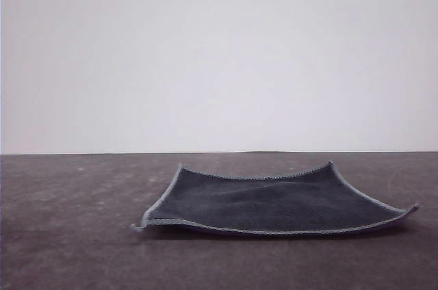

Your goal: Fold clothes

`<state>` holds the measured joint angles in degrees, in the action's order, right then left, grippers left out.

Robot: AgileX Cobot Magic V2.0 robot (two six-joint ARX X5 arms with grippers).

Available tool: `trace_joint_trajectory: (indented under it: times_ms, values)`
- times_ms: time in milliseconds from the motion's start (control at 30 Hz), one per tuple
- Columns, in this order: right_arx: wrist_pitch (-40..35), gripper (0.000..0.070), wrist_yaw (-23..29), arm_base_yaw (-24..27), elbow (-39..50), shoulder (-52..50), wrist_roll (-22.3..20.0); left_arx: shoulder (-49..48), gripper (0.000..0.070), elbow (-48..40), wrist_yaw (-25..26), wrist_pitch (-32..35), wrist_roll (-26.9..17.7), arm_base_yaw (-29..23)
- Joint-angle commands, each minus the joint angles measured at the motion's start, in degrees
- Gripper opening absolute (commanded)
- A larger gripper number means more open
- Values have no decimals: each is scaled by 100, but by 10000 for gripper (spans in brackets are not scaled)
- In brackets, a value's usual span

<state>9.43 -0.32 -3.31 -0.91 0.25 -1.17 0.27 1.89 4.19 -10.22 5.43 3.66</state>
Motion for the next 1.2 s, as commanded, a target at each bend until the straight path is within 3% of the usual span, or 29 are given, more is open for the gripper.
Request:
trace_joint_trajectory:
  times_ms: [0,500,667,933,1100,1167]
  values:
    - [-70,7,31,2,20,-4,55,-4,0,-98,-15,-52,15,0]
    - [-83,7,33,2,20,-4,68,-4,0,-98,-15,-50,17,0]
    - [-587,7,12,0,20,-4,129,-4,0,-98,-53,162,228,0]
    - [-655,7,-9,2,20,-4,853,-2,0,-98,-35,243,552,0]
    - [-599,7,-206,2,-98,92,1797,83,4,103,-295,203,1580,0]
    - [-540,7,-363,2,-310,322,1989,271,4,306,-442,146,1840,0]
